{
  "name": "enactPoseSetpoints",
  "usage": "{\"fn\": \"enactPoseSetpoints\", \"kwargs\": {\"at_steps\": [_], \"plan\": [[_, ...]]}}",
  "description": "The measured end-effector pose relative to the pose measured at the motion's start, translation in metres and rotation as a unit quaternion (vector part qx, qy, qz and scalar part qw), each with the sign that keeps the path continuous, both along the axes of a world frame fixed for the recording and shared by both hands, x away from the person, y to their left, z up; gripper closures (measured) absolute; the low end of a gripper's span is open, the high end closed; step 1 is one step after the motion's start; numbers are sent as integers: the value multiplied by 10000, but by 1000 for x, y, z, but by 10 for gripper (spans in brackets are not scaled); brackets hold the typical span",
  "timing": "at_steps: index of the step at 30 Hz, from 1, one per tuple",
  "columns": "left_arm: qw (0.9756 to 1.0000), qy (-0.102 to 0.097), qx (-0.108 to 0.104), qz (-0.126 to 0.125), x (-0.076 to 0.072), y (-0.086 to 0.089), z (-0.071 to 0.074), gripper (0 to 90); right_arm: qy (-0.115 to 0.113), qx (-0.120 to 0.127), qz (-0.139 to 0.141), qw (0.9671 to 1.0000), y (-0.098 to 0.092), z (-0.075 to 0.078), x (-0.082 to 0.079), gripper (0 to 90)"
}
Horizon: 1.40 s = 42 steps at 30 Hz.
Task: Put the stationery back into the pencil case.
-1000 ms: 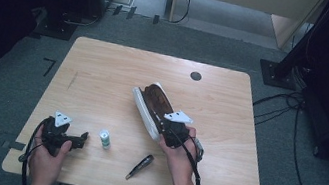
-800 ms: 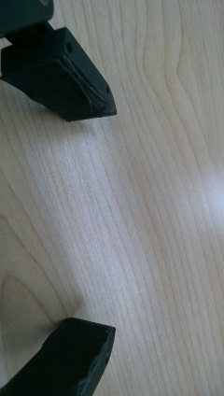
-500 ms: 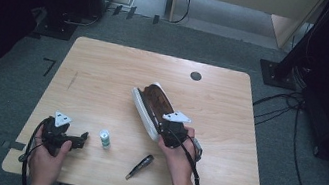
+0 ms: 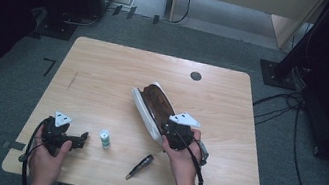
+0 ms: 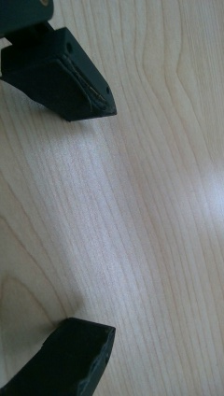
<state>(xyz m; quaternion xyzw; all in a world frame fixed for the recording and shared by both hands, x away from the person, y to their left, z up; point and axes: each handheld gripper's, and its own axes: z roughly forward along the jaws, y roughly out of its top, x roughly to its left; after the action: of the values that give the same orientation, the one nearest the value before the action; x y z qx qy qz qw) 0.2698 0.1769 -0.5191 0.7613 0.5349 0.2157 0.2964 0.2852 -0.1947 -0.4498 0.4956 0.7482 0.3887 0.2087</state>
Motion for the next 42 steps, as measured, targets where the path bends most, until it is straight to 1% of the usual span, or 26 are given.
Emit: {"fn": "enactPoseSetpoints", "kwargs": {"at_steps": [3,7,8,10,13,16,20,27,30,31,42], "plan": [[10000,2,3,-2,0,0,0,0,-70,105,26,9999,-2,4,-6,718],[10000,2,0,-1,0,0,0,0,-245,200,37,9995,-4,12,-15,685],[10000,-1,-2,2,0,0,0,0,-330,227,66,9992,-4,15,-18,674],[10000,1,1,-1,0,0,0,0,-403,321,96,9986,-3,20,-22,667],[10000,2,4,-2,0,0,0,0,-512,408,233,9976,0,26,-28,647],[10000,4,9,-6,0,0,0,0,-576,446,385,9966,7,29,-32,633],[10000,4,8,-5,0,0,0,0,-608,527,588,9950,15,29,-34,615],[10000,4,8,-6,0,0,0,0,-621,559,945,9920,33,25,-36,569],[10000,4,7,-5,0,0,0,0,-627,549,1030,9912,40,24,-35,547],[10000,1,4,-2,0,0,0,0,-579,540,1039,9914,42,24,-36,545],[10000,2,4,-2,0,0,0,0,-547,550,1222,9895,57,19,-37,546]]}}
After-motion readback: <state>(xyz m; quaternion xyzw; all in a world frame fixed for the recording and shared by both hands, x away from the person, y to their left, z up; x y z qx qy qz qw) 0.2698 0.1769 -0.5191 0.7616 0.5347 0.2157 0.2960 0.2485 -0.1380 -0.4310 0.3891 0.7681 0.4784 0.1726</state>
